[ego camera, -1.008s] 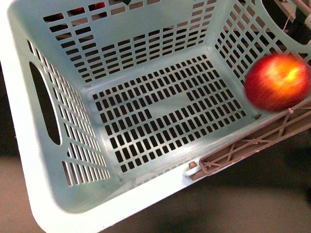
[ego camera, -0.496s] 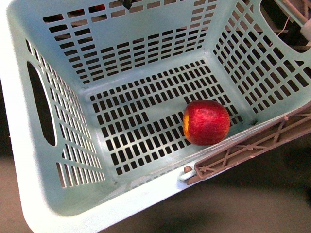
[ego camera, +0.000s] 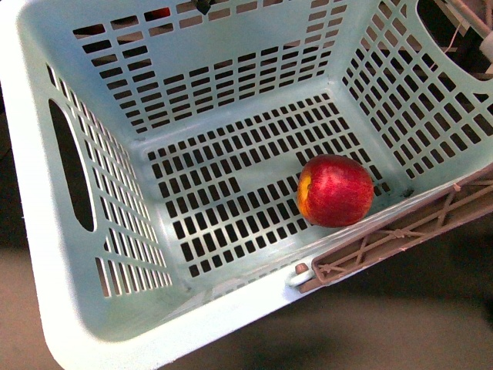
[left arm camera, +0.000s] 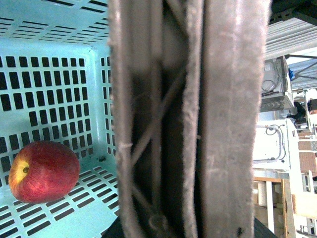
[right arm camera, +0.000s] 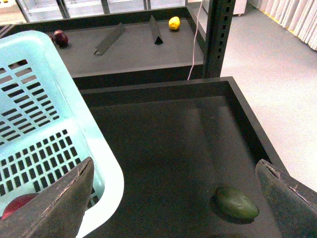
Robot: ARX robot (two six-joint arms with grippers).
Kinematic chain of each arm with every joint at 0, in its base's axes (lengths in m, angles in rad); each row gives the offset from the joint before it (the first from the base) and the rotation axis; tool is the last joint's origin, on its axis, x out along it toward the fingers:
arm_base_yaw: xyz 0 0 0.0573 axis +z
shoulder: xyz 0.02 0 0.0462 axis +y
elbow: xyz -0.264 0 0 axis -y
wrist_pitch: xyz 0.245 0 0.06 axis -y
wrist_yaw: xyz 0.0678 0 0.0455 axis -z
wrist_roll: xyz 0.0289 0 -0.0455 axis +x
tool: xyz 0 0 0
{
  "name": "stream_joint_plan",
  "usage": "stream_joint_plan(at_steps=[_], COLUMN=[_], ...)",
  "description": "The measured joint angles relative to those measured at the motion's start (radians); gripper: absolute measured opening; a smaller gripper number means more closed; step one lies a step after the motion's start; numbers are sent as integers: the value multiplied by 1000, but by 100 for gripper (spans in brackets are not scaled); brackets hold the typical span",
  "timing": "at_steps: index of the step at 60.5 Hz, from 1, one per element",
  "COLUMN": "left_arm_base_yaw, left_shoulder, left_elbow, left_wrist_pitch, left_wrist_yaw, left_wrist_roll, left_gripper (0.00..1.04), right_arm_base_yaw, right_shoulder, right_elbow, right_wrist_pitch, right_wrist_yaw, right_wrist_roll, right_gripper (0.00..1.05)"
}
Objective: Pick apple with right arm and hold basket with left
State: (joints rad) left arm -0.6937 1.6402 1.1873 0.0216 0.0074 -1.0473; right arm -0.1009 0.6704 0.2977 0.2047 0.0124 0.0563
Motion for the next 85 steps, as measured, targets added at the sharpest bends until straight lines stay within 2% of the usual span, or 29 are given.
stream_joint_plan(at_steps=[5,9,13,18,27,31,35,85], left_arm_base_yaw=[0,0,0,0,0,0,0,0], left_shoulder=[0,0,0,0,0,0,0,0], left_elbow=[0,0,0,0,0,0,0,0], left_wrist_pitch=[0,0,0,0,0,0,0,0], left_wrist_yaw=[-3,-4,-3,-3,-3,-2,-1,-3], left_wrist_roll=[0,1,0,0,0,0,0,0], left_gripper=[15,15,15,15,15,15,15,15], right_arm_base_yaw=[-11,-4,5,60,95,96,97,99], right_shoulder=[-10,-35,-62,-92,-145,-179,-201,-467], right_elbow=[-52,-90,-117,-146,-182,-202,-211,-277], right_wrist_pitch=[151,212,218,214,197,183,173,0], right_wrist_yaw=[-94,-111,-105,-24,-15,-12,-13,-12], right_wrist_roll=[-23,-34,-40,-46,-50,-50,-51,-53], right_gripper=[84,73,63,51,28,12,2,2])
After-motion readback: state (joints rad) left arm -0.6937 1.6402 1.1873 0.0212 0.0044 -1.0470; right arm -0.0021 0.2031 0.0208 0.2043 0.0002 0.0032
